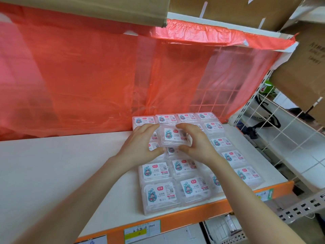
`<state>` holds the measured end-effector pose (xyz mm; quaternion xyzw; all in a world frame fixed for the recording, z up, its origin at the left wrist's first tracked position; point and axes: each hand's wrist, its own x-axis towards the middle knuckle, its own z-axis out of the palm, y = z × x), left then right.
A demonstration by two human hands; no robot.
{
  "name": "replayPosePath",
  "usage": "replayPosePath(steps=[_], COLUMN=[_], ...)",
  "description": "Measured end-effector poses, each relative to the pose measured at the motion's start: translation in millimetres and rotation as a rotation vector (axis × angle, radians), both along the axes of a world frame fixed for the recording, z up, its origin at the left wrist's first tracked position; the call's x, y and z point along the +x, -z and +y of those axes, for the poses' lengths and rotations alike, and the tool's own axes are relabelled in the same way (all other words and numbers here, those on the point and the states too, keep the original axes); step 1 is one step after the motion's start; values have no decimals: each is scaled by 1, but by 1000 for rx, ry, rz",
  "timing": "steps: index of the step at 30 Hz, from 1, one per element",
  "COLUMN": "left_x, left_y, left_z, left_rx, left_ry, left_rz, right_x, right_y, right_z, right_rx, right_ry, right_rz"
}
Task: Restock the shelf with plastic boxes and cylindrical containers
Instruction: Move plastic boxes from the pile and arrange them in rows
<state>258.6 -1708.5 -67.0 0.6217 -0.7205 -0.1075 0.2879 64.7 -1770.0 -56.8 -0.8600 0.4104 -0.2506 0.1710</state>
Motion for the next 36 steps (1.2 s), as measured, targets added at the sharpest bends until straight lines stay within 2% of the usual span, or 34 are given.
replayPosePath(steps=[4, 8, 13, 24, 30, 36], left_x=[-9, -10, -12, 6, 7, 7], left_y=[-4, -4, -3, 17, 25, 29], left_z=[-8, -12, -14, 17, 26, 26], left_rx=[58, 37, 35, 5, 63, 73], left_ry=[8, -11, -20, -95, -79, -76], left_rz=[-26, -44, -46, -207, -210, -200], right_x=[0, -1, 5, 23, 22, 21], right_y=[-2, -2, -1, 9, 17, 24], right_z=[1, 1, -3, -34, -38, -26], right_rx=[21, 21, -51, -92, -112, -168], right_ry=[-49, -82, -114, 6, -9, 57], right_rz=[-51, -27, 112, 449, 495, 416])
